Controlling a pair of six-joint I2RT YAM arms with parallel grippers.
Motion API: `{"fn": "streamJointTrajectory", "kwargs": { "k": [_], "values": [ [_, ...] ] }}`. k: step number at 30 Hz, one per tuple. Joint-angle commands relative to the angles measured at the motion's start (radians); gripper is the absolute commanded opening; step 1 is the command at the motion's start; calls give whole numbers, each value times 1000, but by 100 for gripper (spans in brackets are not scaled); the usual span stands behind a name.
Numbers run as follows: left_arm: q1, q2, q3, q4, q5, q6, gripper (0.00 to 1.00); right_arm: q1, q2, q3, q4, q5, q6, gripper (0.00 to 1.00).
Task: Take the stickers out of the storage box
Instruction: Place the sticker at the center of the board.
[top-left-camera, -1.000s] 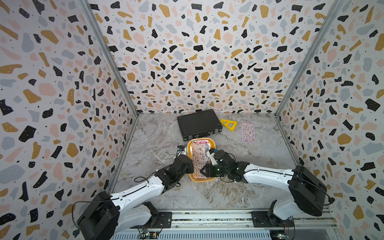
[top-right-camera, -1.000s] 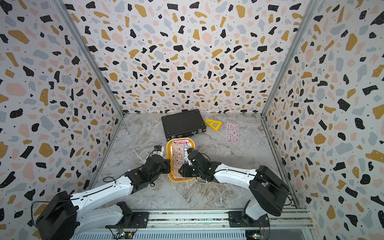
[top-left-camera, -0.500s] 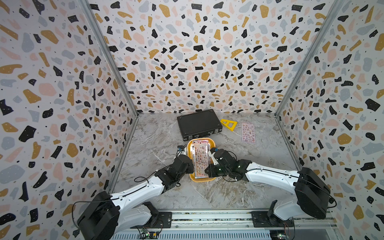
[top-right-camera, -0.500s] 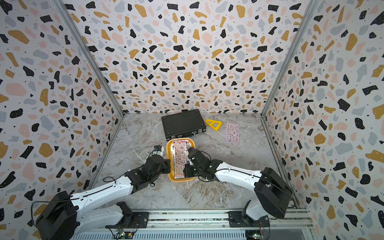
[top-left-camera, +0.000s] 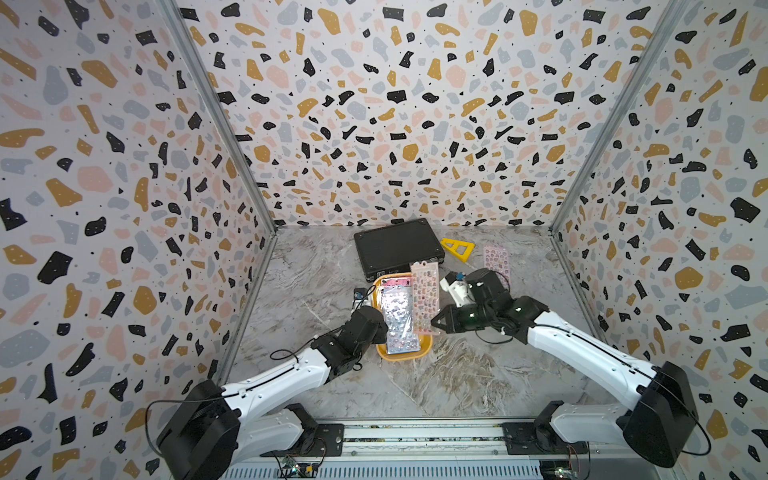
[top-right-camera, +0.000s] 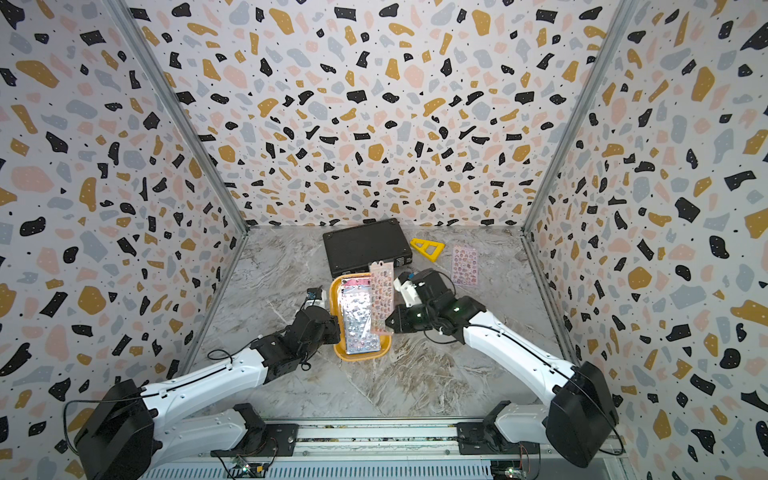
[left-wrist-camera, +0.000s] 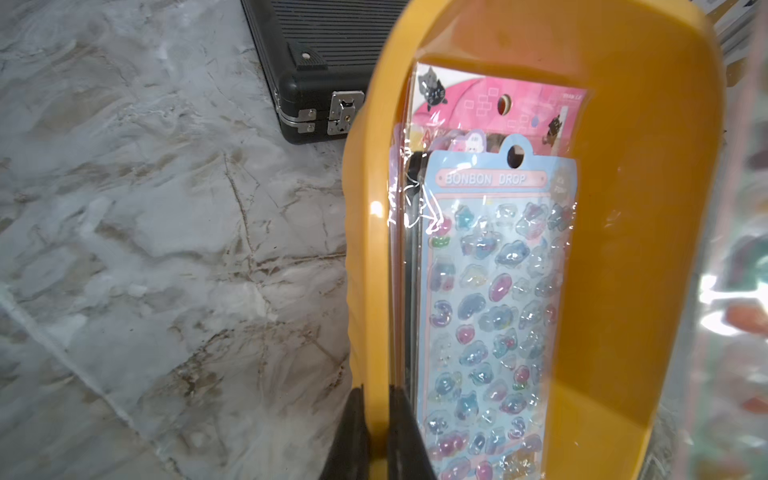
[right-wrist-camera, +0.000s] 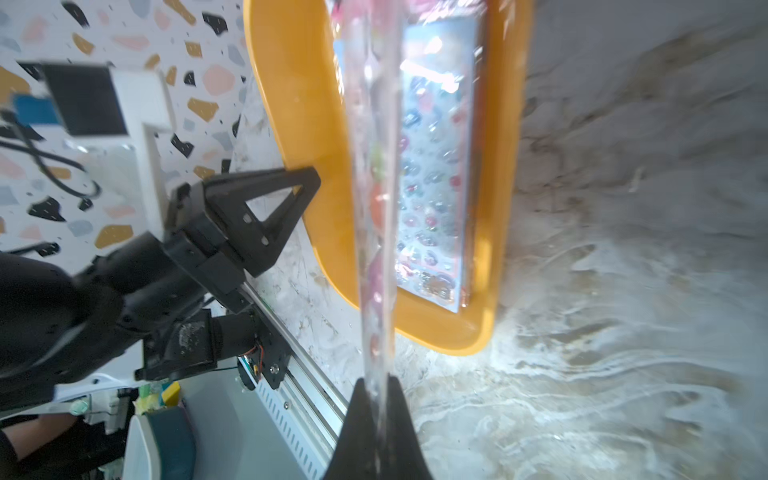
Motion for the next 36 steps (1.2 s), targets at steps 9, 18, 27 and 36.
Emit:
{"fn": "streamJointTrajectory", "kwargs": {
  "k": [9, 18, 27, 36],
  "values": [
    [-5, -23, 49, -51, -105, -29, 0, -512, 240, 458, -552, 62, -244, 0],
    [-5, -22, 45, -46, -100, -35, 0, -725, 768, 1092, -976, 251, -330, 0],
    [-5, -19, 36, -25, -68, -41, 0, -797, 980, 1244, -1072, 309, -380, 0],
    [-5, -10, 43, -23, -46, -43, 0, -797, 982, 1212, -1088, 351, -386, 0]
  ]
}}
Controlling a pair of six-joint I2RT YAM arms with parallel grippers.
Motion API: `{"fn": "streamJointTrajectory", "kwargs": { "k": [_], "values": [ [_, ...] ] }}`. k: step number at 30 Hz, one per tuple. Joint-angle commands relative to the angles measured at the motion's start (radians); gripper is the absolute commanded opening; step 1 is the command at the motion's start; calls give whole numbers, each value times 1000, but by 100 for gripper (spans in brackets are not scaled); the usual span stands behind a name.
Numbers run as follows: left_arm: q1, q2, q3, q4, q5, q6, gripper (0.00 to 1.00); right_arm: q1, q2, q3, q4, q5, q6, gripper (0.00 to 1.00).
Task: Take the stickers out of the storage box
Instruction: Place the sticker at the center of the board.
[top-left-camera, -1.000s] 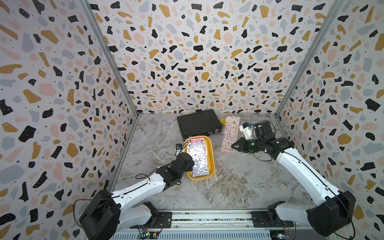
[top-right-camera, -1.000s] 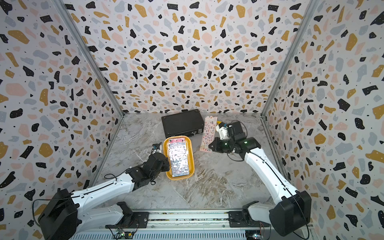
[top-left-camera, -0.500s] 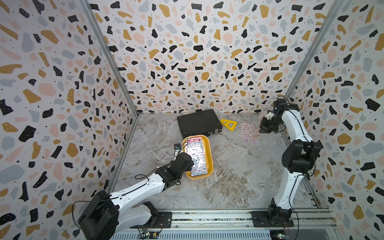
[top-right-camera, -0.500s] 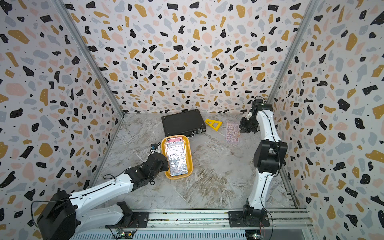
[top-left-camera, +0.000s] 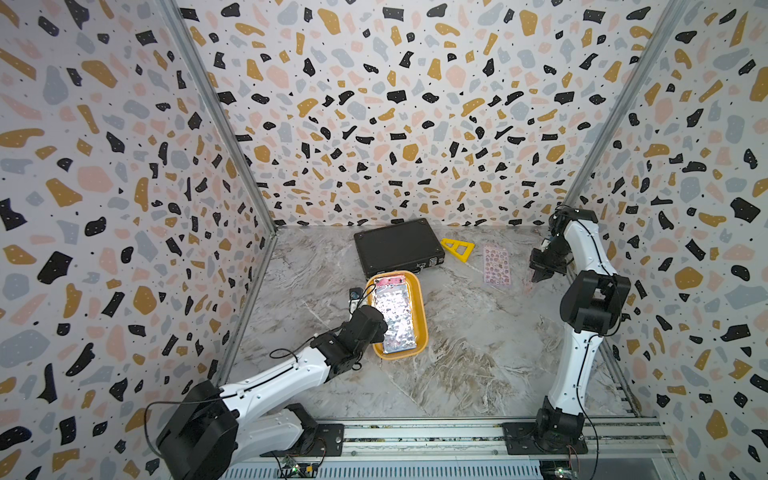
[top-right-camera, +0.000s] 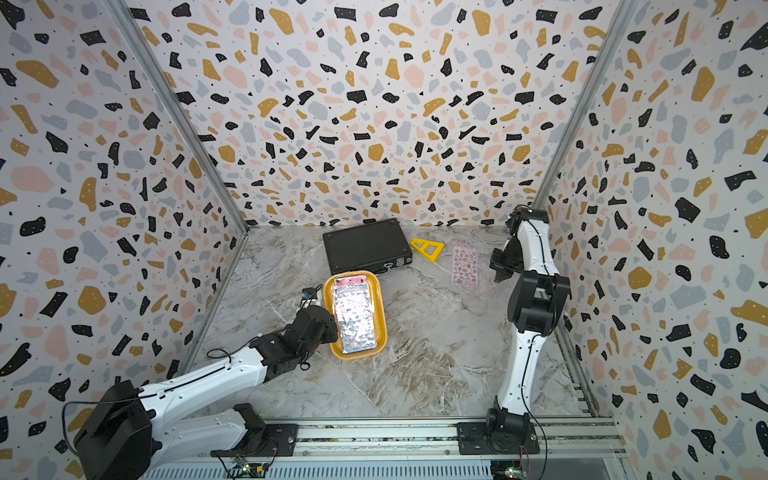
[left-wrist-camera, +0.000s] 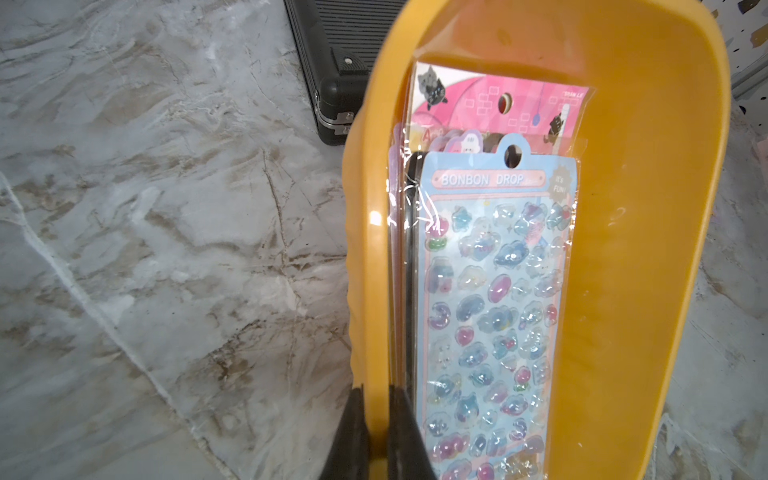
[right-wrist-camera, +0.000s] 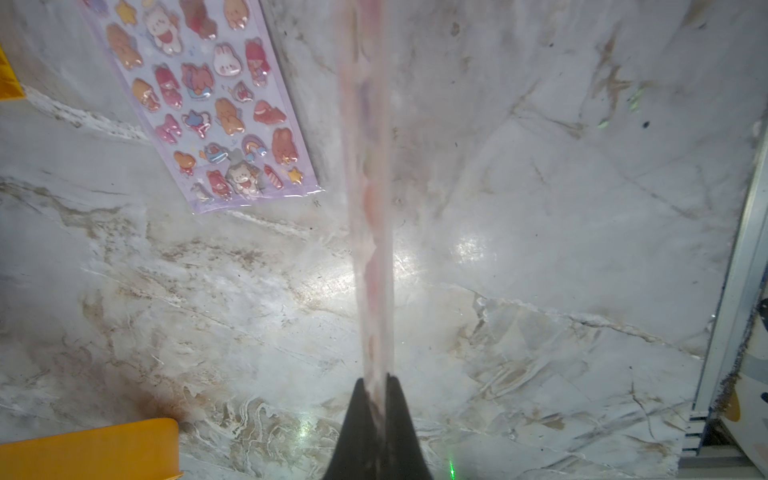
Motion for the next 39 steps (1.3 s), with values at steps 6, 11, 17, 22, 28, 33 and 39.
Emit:
{"fn": "streamJointTrajectory", "kwargs": {
  "k": [6, 11, 17, 22, 28, 33, 39],
  "values": [
    [-5, -3, 26, 39, 8, -8, 0, 20, -54, -110, 16, 68, -12, 1],
    [-6, -1, 26, 39, 7, -7, 0, 20, -29, -122, 35, 66, -7, 2],
    [-6, 2, 28, 41, 10, -7, 0, 4, -4, -134, 33, 117, 0, 10],
    [-5, 0, 28, 38, 14, -9, 0, -1, 9, -120, 34, 182, 4, 20],
    [-6, -16, 22, 35, 14, -10, 0, -1, 40, -107, 40, 261, 16, 24],
    [-5, -27, 20, 32, 10, -11, 0, -1, 74, -86, 47, 303, 31, 27],
    [-6, -35, 25, 26, 7, -11, 0, -1, 109, -75, 81, 355, 56, 29]
  ]
}}
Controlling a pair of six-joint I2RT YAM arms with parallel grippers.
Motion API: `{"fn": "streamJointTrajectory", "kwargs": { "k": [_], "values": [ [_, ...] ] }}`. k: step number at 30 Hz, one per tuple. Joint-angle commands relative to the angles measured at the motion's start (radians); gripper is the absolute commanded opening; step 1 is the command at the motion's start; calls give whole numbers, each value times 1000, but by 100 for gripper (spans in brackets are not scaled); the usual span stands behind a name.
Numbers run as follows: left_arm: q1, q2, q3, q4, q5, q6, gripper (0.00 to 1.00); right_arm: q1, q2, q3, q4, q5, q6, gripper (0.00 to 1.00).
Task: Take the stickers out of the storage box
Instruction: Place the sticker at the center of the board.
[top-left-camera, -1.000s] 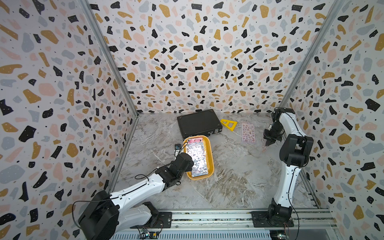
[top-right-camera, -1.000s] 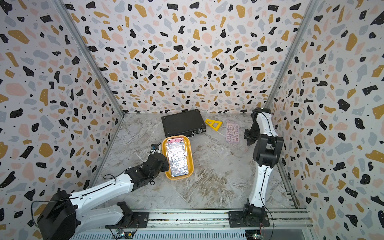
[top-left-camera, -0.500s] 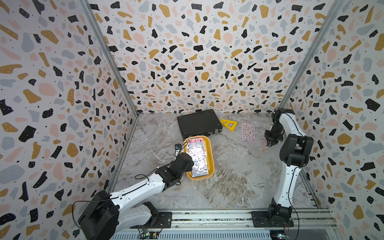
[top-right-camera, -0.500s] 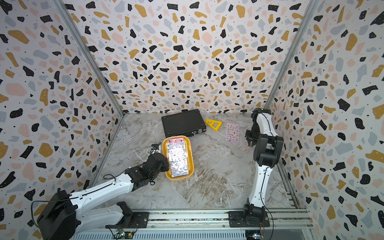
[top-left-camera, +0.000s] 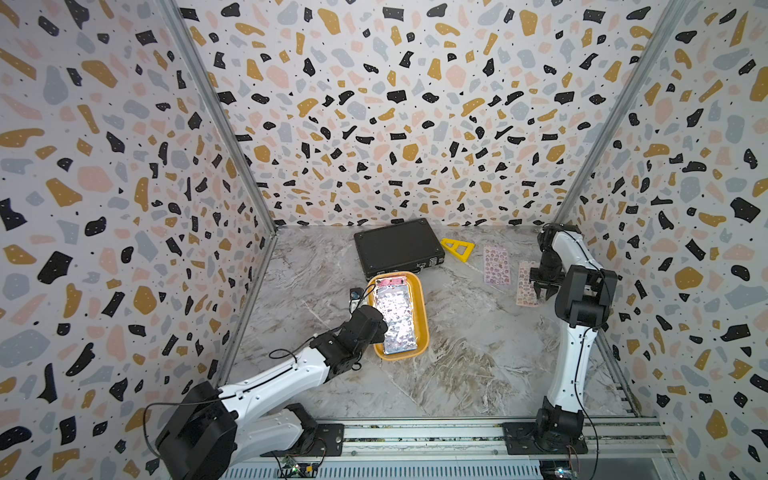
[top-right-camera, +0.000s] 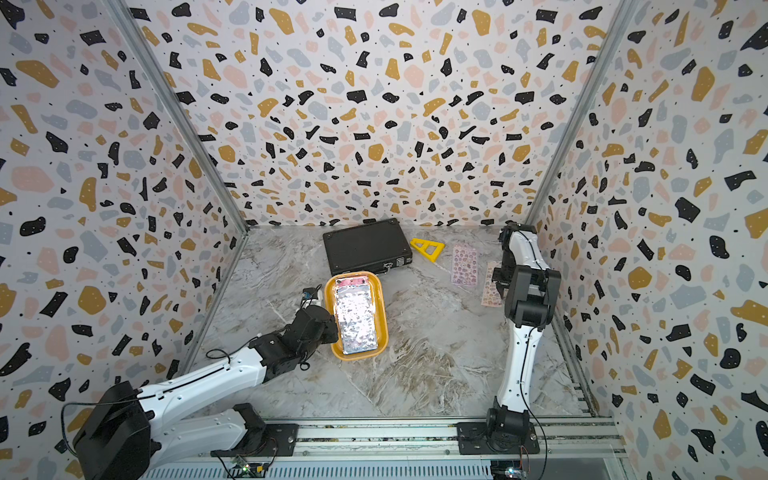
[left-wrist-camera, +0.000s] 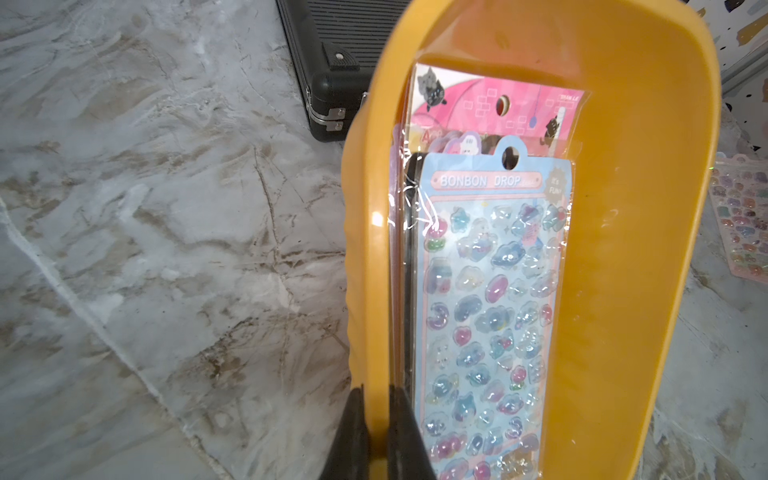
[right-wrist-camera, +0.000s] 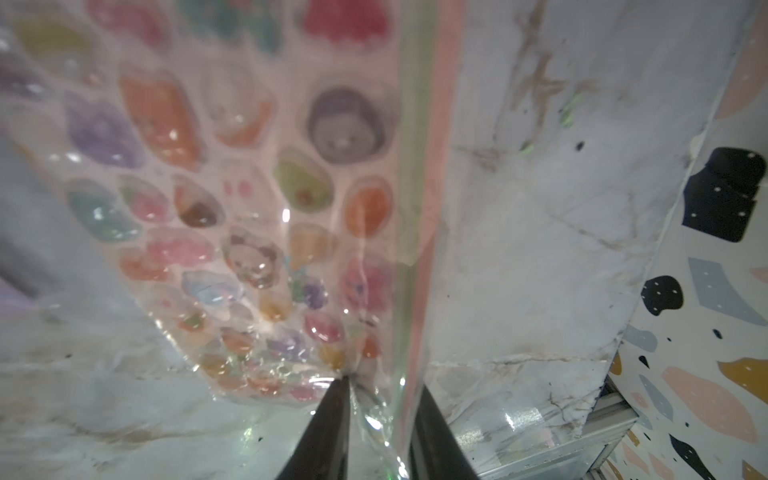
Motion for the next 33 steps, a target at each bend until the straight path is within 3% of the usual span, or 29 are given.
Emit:
{"fn": "streamJointTrajectory", "kwargs": {
  "k": [1, 5, 12, 17, 24, 29, 33],
  "values": [
    [-5, -27, 23, 25, -12, -10, 0, -1, -14, 31, 18, 68, 39, 30],
    [-6, -33, 20, 26, -13, -10, 0, -2, -42, 4, 75, 109, 59, 38],
    [-6, -32, 22, 28, -8, -11, 0, -2, -96, -27, 140, 83, 87, 41],
    [-5, -35, 22, 30, -8, -9, 0, -2, -309, -318, 351, -88, 167, 39],
    [-5, -26, 19, 37, 0, -10, 0, -2, -635, -805, 644, -185, 247, 33],
    [-5, -19, 22, 34, 6, -12, 0, -2, -671, -936, 710, -194, 264, 28],
    [-6, -27, 17, 36, 0, -9, 0, -5, -625, -938, 721, -165, 266, 28]
  ]
}}
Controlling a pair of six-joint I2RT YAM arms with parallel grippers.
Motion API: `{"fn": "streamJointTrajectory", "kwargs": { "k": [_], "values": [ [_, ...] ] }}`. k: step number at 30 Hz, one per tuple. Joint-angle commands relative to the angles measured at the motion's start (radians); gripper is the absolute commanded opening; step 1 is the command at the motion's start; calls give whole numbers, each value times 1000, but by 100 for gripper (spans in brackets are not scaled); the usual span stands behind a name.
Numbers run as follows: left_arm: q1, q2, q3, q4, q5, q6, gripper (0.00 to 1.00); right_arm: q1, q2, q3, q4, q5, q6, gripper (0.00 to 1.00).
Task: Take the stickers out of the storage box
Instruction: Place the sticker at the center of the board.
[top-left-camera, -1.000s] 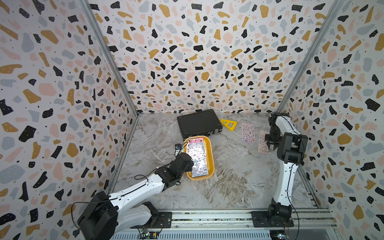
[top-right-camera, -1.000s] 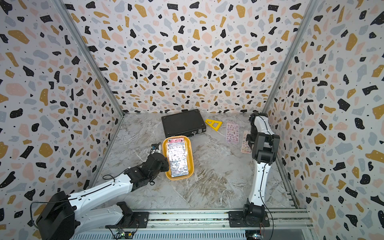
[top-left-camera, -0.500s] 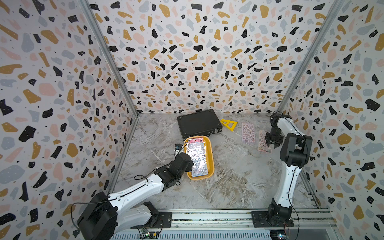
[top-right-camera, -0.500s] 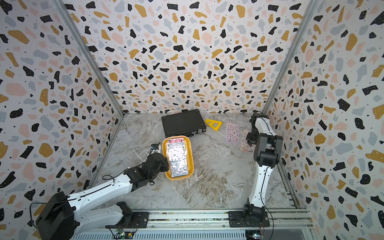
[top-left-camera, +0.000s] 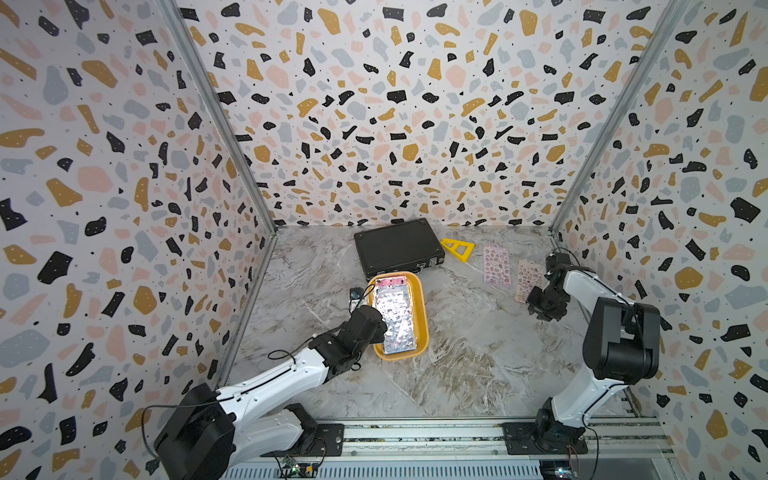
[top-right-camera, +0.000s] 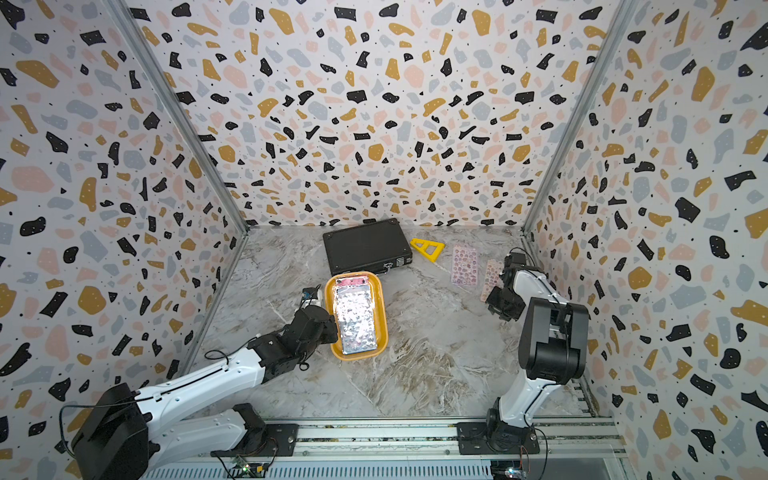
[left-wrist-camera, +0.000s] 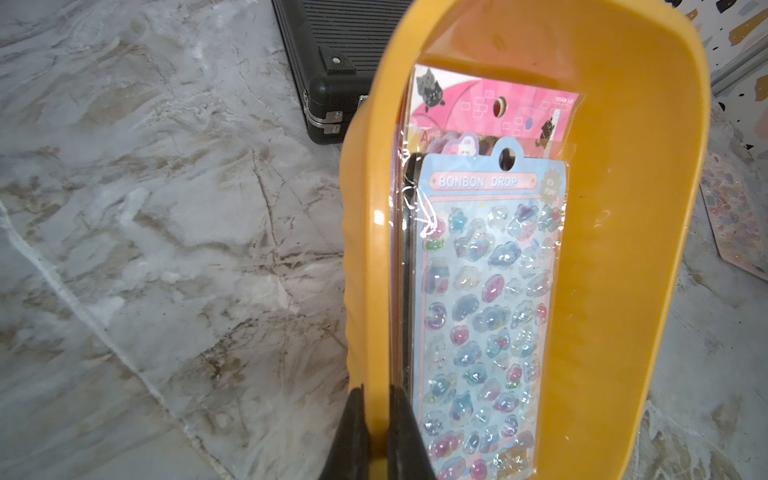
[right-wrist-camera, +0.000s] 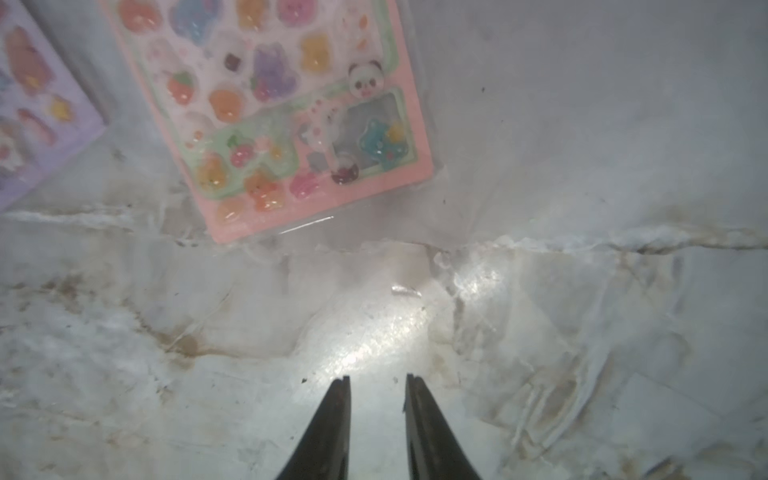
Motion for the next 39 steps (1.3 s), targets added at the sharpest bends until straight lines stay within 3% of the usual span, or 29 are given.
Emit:
{"fn": "streamJointTrajectory", "kwargs": {
  "k": [1, 10, 19, 39],
  "values": [
    [-5, -19, 17, 39, -7, -7, 0, -5, 13, 9, 54, 23, 20, 28],
    [-5, -18, 18, 41, -8, -7, 0, -19, 102, 95, 59, 117, -8, 28],
    [-6, -36, 16, 35, -17, -6, 0, -27, 175, 137, 109, 83, -4, 28],
    [-6, -24, 14, 44, -13, -7, 0, -33, 286, 283, 91, 175, -34, 29]
  ]
}}
